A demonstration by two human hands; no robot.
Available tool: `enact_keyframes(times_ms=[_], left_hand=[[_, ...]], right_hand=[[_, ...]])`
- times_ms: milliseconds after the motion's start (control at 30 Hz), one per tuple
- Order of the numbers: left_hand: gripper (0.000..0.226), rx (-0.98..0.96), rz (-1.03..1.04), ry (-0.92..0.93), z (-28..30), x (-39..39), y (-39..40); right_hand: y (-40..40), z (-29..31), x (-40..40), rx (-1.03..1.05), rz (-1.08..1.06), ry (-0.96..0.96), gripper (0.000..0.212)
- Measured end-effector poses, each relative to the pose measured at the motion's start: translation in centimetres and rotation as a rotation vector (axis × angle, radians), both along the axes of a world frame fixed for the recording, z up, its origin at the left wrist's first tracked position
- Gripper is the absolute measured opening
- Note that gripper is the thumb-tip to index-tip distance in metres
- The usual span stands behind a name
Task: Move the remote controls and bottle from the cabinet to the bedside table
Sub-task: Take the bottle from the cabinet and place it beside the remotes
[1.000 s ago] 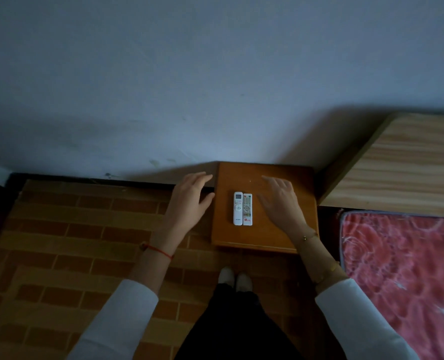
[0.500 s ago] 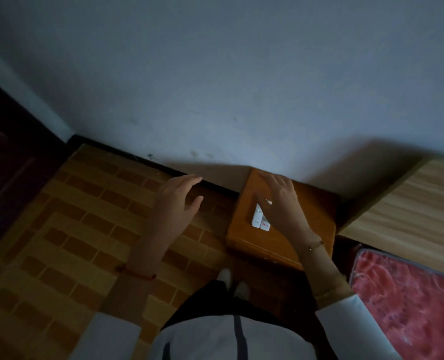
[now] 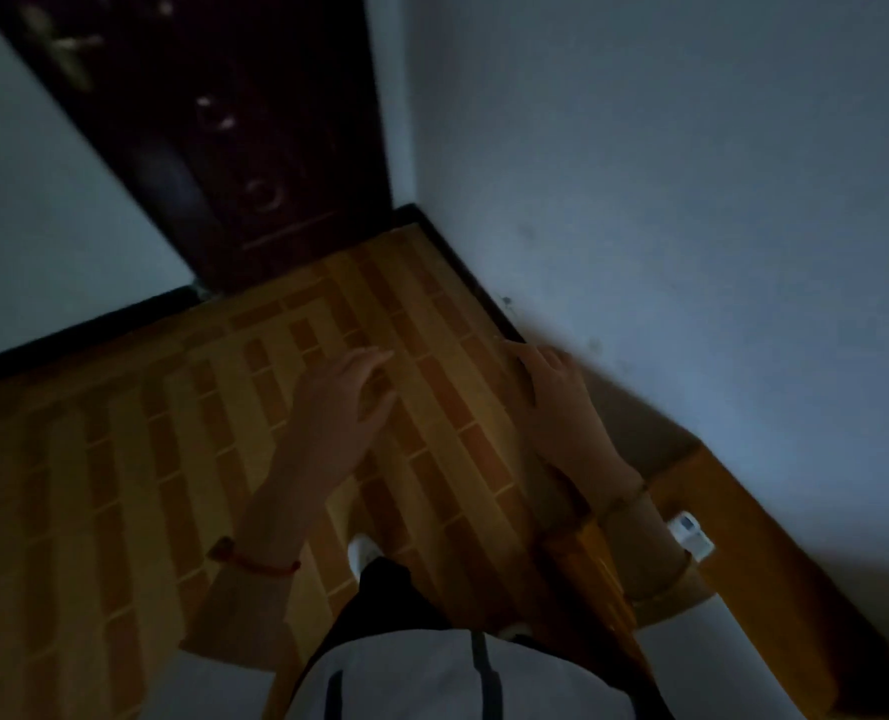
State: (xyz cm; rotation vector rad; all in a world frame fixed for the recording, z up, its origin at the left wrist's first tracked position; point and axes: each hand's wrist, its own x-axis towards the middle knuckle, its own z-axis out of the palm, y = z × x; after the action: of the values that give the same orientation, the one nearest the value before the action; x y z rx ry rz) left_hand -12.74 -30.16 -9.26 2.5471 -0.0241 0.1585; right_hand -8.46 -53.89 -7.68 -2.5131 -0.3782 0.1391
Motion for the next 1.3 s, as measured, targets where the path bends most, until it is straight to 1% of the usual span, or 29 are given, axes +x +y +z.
enact_keyframes(times_ms=[100,233,367,533,633,733,833,900,1067,1167,1300], left_hand=[[0.044,-0.009,0.166,-0.002,0.2,-1.7,6.0],[0.042,0.024,0.390,0.017,0.5,-4.2,14.5],[0.042,0.096,0.608,0.017,1.7,-6.7,22.5],[0.040,0.122,0.735,0.020,2.0,-8.7,30.0],[0.041,0.093,0.813,-0.003,1.6,-9.5,33.1],[0.045,0.076,0.893,0.005,1.4,-9.8,35.6],[0.044,0.054,0.961,0.019,0.8,-9.8,39.0],[0.044,0.056,1.007,0.027,0.5,-9.3,41.8],[0.045,0.093,1.098,-0.006,0.3,-6.4,50.0],[0.043,0.099,1.178,-0.034,1.0,-4.2,55.2],[0.044,0.130,1.271,-0.092,2.3,-1.8,61.6]], right_hand=[[6.8,-0.1,1.8,-0.006,0.165,-0.013,0.035],[16.8,-0.2,3.9,0.063,0.295,0.054,0.046],[28.3,-0.1,5.5,0.100,0.486,0.049,0.045],[38.9,0.5,6.3,0.104,0.683,0.016,0.046],[43.6,0.6,6.7,0.124,0.789,0.003,0.047],[48.3,-0.2,7.7,0.076,0.863,-0.023,0.048],[53.0,-0.9,8.4,0.083,0.916,0.045,0.049],[56.7,-1.3,9.5,0.126,0.977,0.058,0.048],[67.1,-1.4,13.5,0.162,1.107,-0.001,0.048],[73.8,-0.4,16.1,0.157,1.143,-0.013,0.046],[82.8,1.2,19.0,0.170,1.223,-0.003,0.048]])
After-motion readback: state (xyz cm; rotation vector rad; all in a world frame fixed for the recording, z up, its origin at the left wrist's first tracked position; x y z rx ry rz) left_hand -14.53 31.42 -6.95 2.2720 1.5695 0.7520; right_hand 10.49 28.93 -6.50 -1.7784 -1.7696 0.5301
